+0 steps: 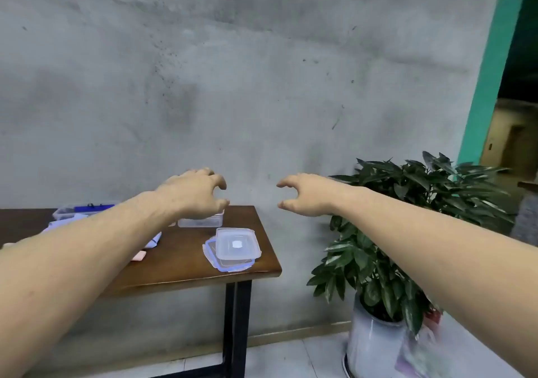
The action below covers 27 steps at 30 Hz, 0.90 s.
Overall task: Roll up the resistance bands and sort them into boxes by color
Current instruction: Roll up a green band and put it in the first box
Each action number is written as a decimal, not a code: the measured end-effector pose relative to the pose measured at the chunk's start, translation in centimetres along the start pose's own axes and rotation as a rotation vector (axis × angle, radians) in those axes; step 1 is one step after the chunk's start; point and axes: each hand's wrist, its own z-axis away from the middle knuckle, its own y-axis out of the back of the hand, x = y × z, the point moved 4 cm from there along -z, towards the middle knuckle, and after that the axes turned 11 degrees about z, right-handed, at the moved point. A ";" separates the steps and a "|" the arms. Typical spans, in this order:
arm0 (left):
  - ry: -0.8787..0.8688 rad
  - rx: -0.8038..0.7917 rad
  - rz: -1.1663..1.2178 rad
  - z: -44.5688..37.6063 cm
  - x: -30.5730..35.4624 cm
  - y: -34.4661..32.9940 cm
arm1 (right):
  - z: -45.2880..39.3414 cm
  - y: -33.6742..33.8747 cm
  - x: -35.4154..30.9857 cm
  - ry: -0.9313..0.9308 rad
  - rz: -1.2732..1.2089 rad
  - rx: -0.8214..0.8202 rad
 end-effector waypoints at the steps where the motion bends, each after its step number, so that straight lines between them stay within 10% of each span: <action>1: 0.015 -0.032 -0.002 -0.5 -0.1 -0.7 | -0.7 -0.6 0.1 0.001 0.000 -0.025; 27: 0.185 -0.369 0.028 -14.8 -11.5 -20.2 | -22.5 -18.1 0.1 0.211 -0.047 -0.309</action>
